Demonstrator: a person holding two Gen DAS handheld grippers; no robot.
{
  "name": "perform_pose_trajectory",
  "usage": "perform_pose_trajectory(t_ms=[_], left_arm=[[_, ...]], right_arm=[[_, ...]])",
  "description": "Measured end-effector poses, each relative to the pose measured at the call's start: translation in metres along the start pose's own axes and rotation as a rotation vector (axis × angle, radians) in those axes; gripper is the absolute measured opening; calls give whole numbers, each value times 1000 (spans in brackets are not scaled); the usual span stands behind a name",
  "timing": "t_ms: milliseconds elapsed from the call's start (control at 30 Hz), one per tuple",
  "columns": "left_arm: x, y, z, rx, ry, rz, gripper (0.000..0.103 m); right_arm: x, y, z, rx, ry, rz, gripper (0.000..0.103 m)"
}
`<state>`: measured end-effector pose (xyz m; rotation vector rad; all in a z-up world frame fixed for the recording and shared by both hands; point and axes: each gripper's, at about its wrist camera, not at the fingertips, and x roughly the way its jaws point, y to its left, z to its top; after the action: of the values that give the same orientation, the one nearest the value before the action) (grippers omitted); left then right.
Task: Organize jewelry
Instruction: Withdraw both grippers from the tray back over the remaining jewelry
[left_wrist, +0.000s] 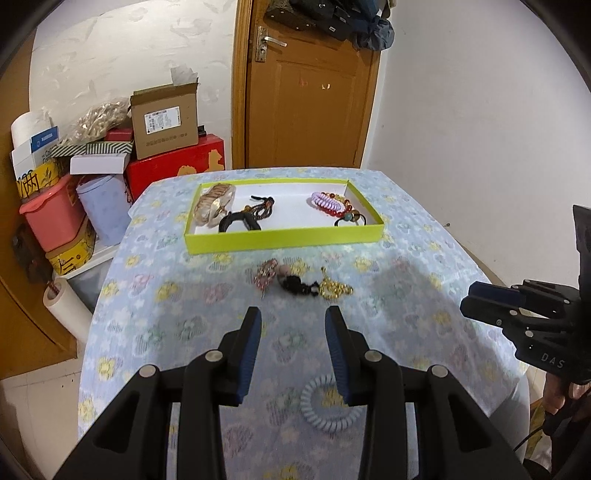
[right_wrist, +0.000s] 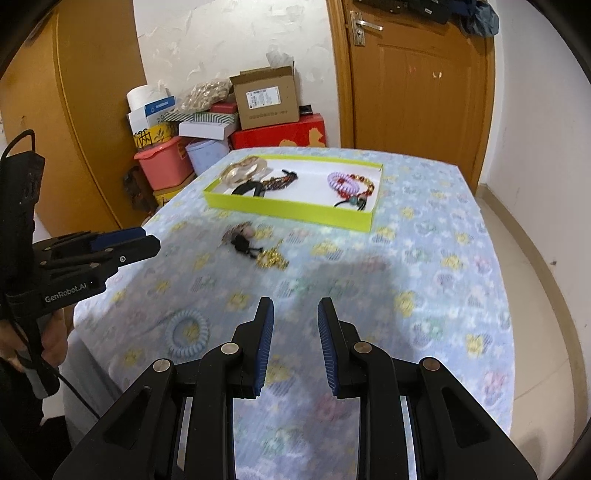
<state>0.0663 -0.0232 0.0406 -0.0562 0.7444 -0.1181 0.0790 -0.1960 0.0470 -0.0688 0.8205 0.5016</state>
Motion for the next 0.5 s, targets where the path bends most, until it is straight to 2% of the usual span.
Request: perform_pose_trajectory(t_ms=[500], left_arm=[[9,0,-28,2,52,-17,37]], right_arm=[[9,7,-5,-13,29,25,26]])
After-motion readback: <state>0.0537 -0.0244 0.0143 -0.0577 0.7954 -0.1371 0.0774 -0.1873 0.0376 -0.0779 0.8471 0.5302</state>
